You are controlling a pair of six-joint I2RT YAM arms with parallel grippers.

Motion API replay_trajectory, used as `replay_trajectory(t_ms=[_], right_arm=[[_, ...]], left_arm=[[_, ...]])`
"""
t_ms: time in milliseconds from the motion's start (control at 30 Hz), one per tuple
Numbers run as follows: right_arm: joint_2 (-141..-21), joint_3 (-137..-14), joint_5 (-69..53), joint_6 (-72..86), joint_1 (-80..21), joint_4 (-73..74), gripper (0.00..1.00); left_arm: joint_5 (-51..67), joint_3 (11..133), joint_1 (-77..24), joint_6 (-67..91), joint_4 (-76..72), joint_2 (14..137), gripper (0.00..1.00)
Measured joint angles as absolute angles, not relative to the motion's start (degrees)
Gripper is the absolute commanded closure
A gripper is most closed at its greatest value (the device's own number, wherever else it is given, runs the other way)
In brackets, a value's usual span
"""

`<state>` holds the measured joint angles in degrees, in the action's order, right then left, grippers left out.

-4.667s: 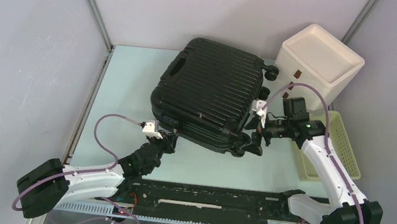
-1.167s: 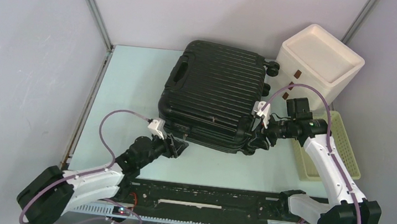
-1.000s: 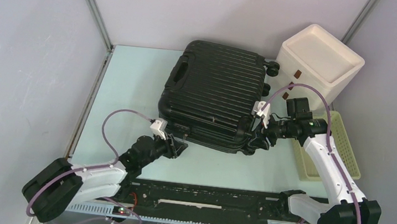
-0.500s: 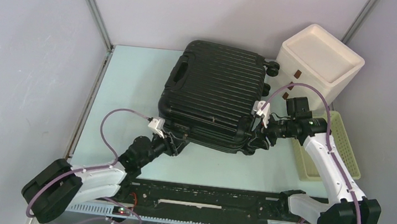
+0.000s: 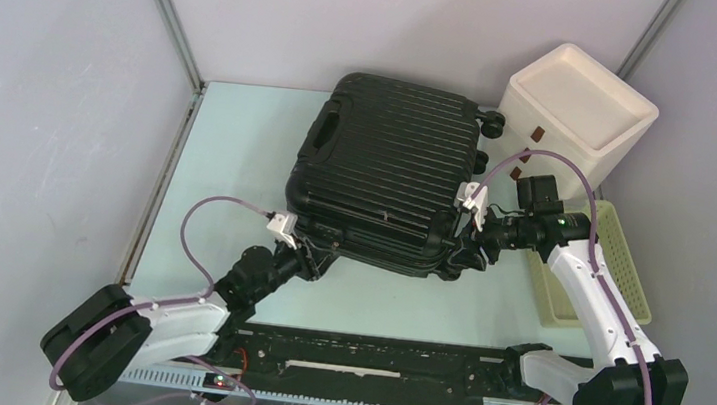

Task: Open, take out, and arrange the luggage
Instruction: Grab the zipper of the luggage.

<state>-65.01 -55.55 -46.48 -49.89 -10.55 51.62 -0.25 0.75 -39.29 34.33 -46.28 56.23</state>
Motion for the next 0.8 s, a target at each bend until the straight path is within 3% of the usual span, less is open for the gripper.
replay_trajectory(t_ms=[800], right_arm=[[-65.17,-55.57,-46.48,-49.91,-10.59,51.64,0.98]], left_arm=[[-0.25,0.75,-39.24,33.36,-50.09,59.27,0.59]])
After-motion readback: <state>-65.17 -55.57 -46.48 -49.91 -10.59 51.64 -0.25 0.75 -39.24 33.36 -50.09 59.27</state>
